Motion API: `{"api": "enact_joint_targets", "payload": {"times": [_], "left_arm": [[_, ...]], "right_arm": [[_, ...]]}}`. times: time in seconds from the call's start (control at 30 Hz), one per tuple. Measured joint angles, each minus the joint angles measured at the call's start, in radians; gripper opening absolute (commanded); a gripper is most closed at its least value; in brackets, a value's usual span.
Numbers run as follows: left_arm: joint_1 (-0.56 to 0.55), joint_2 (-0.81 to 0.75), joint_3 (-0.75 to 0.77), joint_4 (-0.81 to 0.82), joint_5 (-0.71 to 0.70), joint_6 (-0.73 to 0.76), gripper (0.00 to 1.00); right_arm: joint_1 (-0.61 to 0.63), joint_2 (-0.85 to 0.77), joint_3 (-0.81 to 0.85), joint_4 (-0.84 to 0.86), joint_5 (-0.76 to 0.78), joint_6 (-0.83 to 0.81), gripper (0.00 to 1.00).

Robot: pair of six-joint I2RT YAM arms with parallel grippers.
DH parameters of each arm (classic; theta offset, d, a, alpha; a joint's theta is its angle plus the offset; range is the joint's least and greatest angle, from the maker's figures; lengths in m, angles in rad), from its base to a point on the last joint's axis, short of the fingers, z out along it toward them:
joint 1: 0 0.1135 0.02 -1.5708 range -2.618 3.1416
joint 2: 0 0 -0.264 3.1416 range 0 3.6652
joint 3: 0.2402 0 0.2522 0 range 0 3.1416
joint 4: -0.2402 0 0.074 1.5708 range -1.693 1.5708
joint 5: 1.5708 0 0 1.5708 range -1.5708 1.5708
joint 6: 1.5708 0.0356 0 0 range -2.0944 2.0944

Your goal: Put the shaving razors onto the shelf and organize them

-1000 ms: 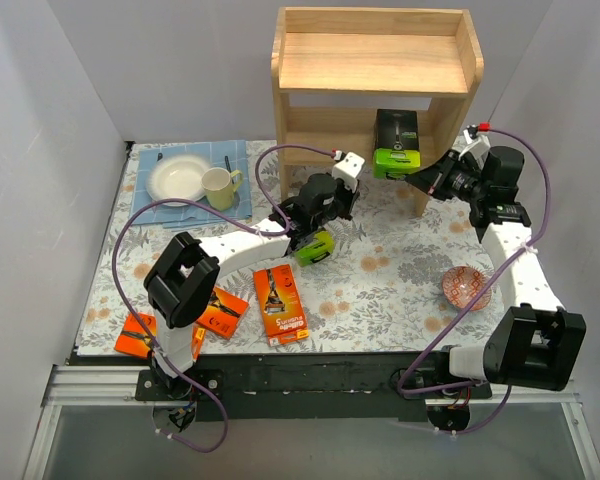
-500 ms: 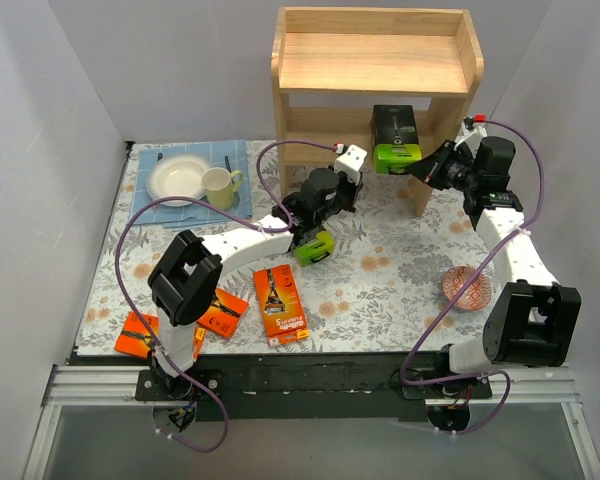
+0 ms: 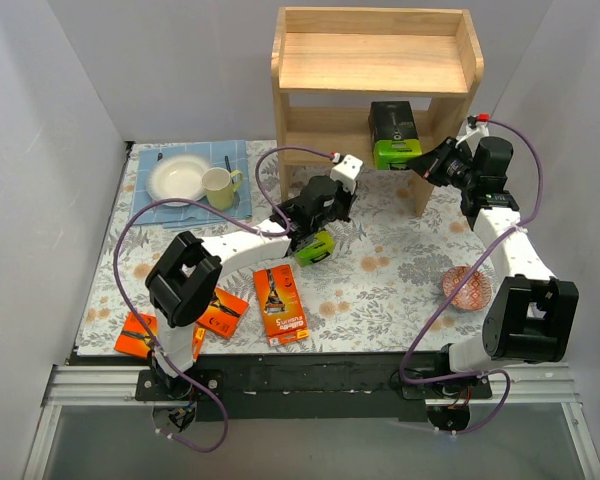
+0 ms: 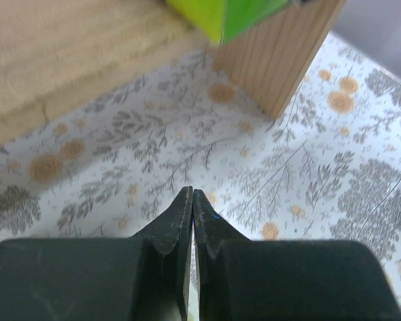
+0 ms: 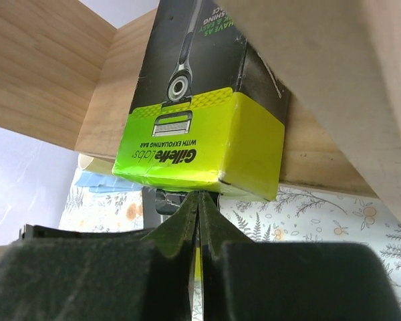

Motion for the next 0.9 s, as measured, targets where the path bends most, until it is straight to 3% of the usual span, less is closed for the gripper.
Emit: {"api": "enact_joint_targets", "payload": {"times": [0.1,0.17,0.2,0.3,0.33,0.37,0.4,0.5,0.6,0.7,0.9], "left_arm": [[-0.002,-0.027,-0.049,-0.025,-0.005,-0.005,0.00],[-0.005,-0.058,-0.080,-0.046,-0.007,-0.007,0.00],[-0.006,-0.080,-0.095,-0.061,-0.008,-0.009,0.00],[-0.011,-0.163,-0.122,-0.114,-0.006,-0.010,0.00],[-0.010,-0.195,-0.128,-0.135,-0.003,-0.010,0.09],[-0.008,-0.229,-0.132,-0.158,0.005,-0.010,0.31],[-0.006,-0.263,-0.138,-0.180,0.021,-0.010,0.46],[0.024,-0.371,-0.182,-0.245,0.072,-0.040,0.69],[0.093,-0.436,-0.241,-0.303,0.130,-0.097,0.81],[0.196,-0.470,-0.346,-0.346,0.219,-0.173,0.87],[0.282,-0.492,-0.594,-0.333,0.364,-0.340,0.86]], "right_arm": [[0.001,-0.003,-0.020,0.027,0.005,0.013,0.14],[0.000,-0.011,-0.030,0.025,0.006,0.018,0.20],[-0.001,-0.021,-0.031,0.007,0.008,0.013,0.32],[-0.003,-0.098,-0.032,-0.063,0.012,-0.029,0.53],[-0.003,-0.130,-0.038,-0.079,0.011,-0.048,0.55],[-0.003,-0.185,-0.059,-0.093,0.010,-0.077,0.56],[-0.003,-0.227,-0.078,-0.102,0.005,-0.091,0.58],[0.027,-0.348,-0.173,-0.141,-0.031,-0.156,0.61],[0.116,-0.373,-0.268,-0.177,-0.064,-0.199,0.64],[0.255,-0.313,-0.361,-0.206,-0.090,-0.217,0.64],[0.394,-0.164,-0.441,-0.135,-0.120,-0.137,0.61]]}}
